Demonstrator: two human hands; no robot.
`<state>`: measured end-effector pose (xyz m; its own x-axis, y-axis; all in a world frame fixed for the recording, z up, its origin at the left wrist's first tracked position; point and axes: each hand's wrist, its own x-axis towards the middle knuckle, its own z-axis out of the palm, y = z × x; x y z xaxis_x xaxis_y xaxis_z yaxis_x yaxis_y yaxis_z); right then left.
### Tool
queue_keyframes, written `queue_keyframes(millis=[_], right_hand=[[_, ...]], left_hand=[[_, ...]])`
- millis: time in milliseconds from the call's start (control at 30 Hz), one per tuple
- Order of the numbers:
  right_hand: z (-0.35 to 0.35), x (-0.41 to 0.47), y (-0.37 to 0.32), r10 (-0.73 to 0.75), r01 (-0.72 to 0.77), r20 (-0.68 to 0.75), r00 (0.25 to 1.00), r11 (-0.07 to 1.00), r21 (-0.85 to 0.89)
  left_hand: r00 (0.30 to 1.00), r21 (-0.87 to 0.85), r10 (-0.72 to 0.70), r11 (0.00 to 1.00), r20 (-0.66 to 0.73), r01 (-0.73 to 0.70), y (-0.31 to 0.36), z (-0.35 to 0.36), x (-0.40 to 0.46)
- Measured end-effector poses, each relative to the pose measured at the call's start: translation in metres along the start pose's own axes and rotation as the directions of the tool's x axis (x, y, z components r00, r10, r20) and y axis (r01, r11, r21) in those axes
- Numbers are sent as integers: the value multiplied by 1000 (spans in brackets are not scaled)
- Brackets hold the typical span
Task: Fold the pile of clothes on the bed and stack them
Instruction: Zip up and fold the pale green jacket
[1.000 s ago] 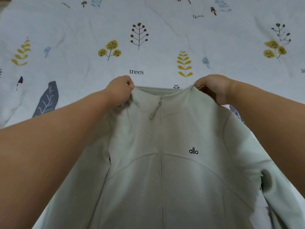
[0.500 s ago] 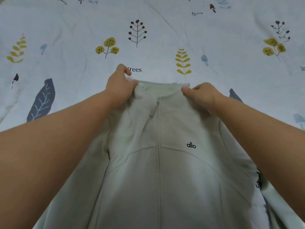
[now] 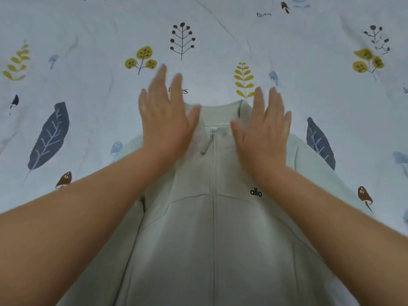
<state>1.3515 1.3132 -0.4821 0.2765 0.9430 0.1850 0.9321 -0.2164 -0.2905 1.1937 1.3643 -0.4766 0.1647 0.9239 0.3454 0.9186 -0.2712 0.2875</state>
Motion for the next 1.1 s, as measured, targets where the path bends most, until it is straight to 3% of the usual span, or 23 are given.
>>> queue_keyframes(millis=[67, 100, 133, 200, 300, 400, 500, 533, 600, 700, 767, 833, 933, 1000, 1033, 1100], right_hand=[[10, -28, 0, -123, 139, 157, 980, 986, -94], [16, -35, 3, -148, 185, 258, 955, 974, -129], [22, -38, 8, -135, 200, 354, 926, 968, -154], [32, -31, 19, -55, 156, 465, 884, 971, -180], [34, -10, 21, 1, 79, 431, 902, 982, -169], [29, 5, 15, -76, 123, 256, 964, 978, -171], [25, 21, 22, -42, 116, 390, 920, 979, -166], [22, 27, 24, 7, 79, 468, 883, 983, -164], [18, 34, 25, 51, 29, 500, 864, 988, -152], [12, 26, 16, -15, 63, 285, 958, 985, -160], [9, 6, 10, -67, 101, 206, 976, 982, -159], [11, -17, 7, -80, 129, 291, 953, 980, -151], [15, -40, 10, -23, 142, 526, 850, 972, -187], [11, -40, 9, 5, 135, 590, 807, 972, -193], [8, -37, 6, 8, 119, 587, 809, 977, -177], [-4, -39, -3, -8, 76, 537, 844, 992, -103]], left_hand=[[943, 73, 262, 957, 207, -282, -6, 4, -25], [884, 110, 315, 922, 346, -372, -12, 8, -32], [828, 141, 287, 907, 482, -396, -19, 14, -37], [789, 186, 108, 944, 605, -272, -33, 26, -36], [849, 219, -11, 968, 529, -123, -32, 33, -20], [930, 221, 46, 966, 364, -134, -20, 31, 1], [843, 276, 95, 920, 530, -277, -21, 30, 13], [823, 291, 52, 921, 566, -258, -21, 28, 15], [863, 301, -15, 940, 505, -160, -20, 23, 18], [956, 228, -37, 973, 290, -31, -11, 15, 14], [976, 154, 26, 986, 214, -60, -6, 9, -3], [947, 126, 97, 982, 305, -141, -7, 5, -31], [752, 175, 75, 953, 655, -247, -19, 0, -68], [674, 138, 47, 966, 737, -219, -24, -3, -71], [693, 100, 49, 980, 719, -172, -23, -7, -68], [818, 11, -1, 1000, 575, -7, -20, -24, -64]])
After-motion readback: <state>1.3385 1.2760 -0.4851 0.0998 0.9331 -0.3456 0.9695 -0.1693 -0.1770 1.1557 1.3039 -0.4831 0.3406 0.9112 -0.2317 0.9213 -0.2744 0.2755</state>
